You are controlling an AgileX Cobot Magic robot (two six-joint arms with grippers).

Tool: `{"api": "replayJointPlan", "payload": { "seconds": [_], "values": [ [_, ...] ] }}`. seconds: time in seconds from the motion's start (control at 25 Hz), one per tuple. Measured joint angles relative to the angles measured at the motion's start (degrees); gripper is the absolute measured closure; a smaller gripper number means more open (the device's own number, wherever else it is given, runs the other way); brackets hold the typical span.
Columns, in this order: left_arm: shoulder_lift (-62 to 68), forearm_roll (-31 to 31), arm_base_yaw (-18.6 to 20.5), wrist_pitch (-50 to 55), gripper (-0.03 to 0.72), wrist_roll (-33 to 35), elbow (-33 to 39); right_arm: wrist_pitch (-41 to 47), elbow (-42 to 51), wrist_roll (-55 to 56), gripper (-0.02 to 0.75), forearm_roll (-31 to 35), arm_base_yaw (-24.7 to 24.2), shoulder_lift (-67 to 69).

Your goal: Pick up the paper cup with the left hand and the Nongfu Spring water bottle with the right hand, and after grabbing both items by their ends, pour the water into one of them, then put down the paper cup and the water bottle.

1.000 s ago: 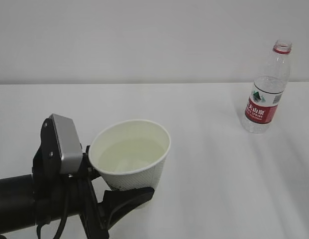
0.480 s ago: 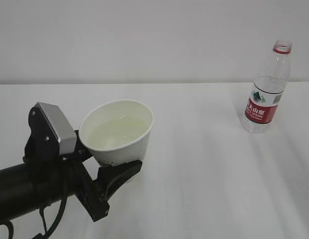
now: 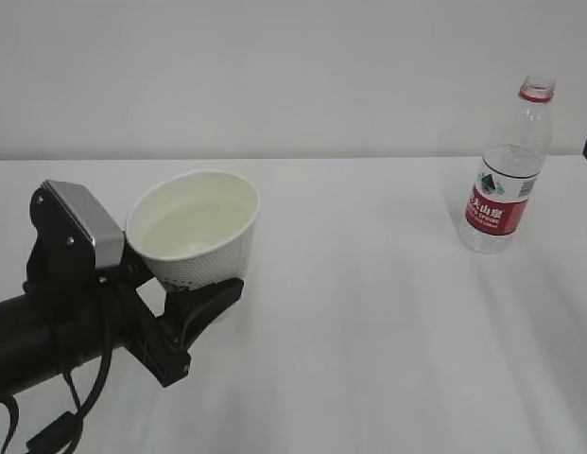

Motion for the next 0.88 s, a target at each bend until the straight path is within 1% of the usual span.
{"api": "replayJointPlan", "payload": {
  "seconds": [0.2,0.4,0.76,0.88],
  "values": [
    [0.0,-0.3,1.6,0.0,0.188,0.0,0.0,2.1,0.0,2.8,0.148,-2.6,0.0,0.0],
    [0.0,-2.2,2.9,-0.1,0.188,0.0,0.0,2.6,0.0,4.6,0.147,-5.5,0.0,0.0],
    [0.0,-2.9,7.4,-2.1,0.188,0.0,0.0,2.7,0.0,5.6,0.148,-6.2,0.0,0.0],
    [0.0,-4.5,8.8,-2.8,0.188,0.0,0.0,2.7,0.0,5.7,0.148,-6.4,0.0,0.0]
  ]
}}
